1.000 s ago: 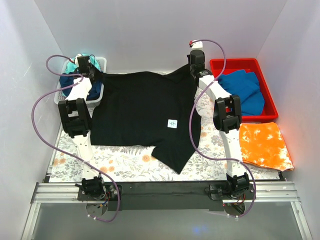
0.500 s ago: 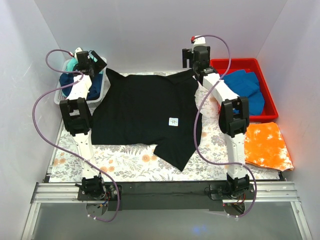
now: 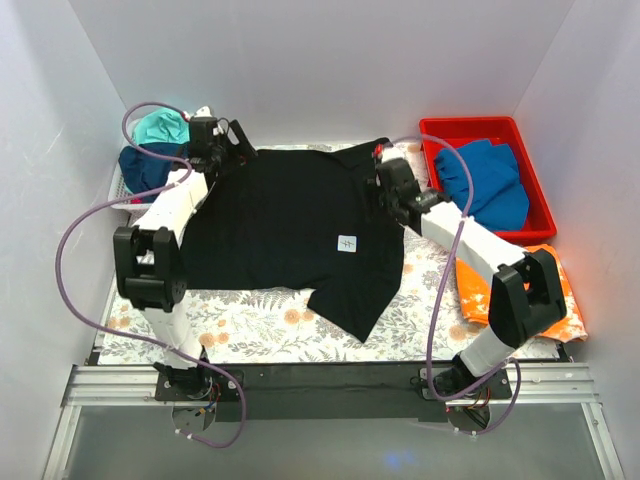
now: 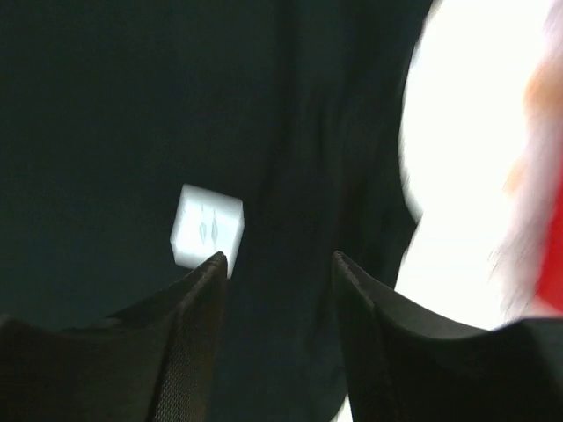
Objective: Fold and stack the t-shirts
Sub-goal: Flatten the tshirt out
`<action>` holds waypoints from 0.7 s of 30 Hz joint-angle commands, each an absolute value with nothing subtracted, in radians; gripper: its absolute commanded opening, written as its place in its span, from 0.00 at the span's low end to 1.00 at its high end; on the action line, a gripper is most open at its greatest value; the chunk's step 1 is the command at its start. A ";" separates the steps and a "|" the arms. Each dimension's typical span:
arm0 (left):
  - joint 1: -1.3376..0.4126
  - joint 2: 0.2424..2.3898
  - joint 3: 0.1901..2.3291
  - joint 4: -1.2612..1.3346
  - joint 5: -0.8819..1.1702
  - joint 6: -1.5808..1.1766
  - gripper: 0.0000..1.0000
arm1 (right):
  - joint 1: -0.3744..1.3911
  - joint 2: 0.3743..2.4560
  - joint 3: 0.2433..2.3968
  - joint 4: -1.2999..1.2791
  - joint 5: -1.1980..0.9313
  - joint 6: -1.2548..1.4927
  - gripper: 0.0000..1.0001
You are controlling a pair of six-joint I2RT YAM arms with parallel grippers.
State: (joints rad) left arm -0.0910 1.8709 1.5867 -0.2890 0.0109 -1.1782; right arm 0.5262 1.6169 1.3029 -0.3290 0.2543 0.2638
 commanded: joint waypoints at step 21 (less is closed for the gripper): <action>-0.051 1.585 1.028 -0.396 -0.098 -1.267 0.90 | 0.620 1.620 0.917 -0.408 0.087 0.423 0.47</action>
State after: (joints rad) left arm -0.0620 1.6184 1.0405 -0.3908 -0.0647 -1.2541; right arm 0.6178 1.6047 0.9340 -0.3927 0.1051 0.4156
